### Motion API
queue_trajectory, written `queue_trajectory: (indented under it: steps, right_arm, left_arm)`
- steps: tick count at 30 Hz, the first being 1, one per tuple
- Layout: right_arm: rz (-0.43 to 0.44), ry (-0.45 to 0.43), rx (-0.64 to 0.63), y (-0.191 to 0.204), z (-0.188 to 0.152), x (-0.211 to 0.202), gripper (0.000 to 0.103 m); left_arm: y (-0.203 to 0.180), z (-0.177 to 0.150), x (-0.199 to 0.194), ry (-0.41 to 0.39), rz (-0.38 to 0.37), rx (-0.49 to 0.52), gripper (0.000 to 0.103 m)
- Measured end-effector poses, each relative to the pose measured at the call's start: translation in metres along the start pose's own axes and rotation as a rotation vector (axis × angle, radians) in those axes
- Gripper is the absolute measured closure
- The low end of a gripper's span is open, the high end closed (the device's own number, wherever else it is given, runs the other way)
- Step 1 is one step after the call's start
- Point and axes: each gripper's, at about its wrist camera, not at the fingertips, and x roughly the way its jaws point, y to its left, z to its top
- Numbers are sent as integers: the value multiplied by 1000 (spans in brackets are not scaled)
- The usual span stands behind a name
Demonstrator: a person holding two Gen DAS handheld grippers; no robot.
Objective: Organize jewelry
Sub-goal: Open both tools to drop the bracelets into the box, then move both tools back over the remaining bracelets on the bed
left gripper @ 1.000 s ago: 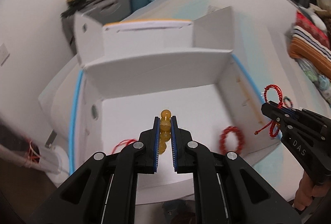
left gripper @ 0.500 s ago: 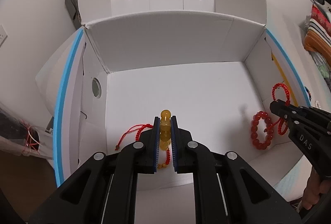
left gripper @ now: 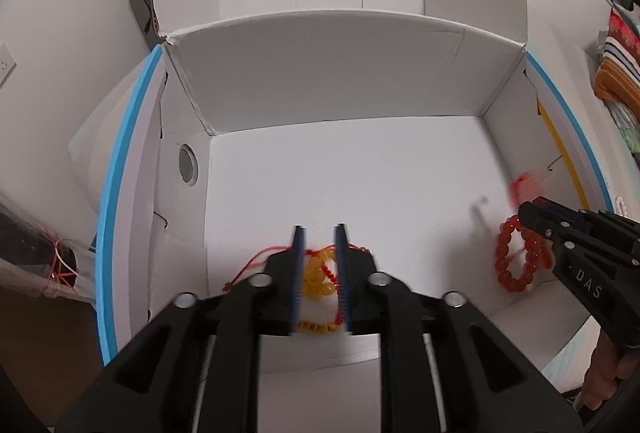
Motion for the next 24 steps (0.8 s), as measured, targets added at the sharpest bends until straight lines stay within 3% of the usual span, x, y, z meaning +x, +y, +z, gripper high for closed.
queue_trajectory:
  steps: [5, 6, 8, 13, 16, 24]
  right_arm:
    - [24, -63, 6, 2, -1, -22, 51]
    - [27, -81, 6, 2, 0, -28, 47]
    - [28, -111, 7, 1, 1, -40, 33]
    - [6, -201, 25, -8, 0, -73, 14]
    - [-3, -239, 43, -22, -2, -90, 8]
    - [-51, -307, 81, -63, -10, -125, 8]
  left_arm:
    - [-1, -1, -20, -63, 13, -15, 45]
    - [-1, 0, -24, -74, 12, -19, 36]
    - [-3, 0, -35, -109, 5, -26, 27]
    - [-14, 3, -56, -174, 11, -22, 13]
    - [-25, 5, -68, -216, 9, -10, 7]
    - [-74, 5, -100, -283, -25, 48, 6]
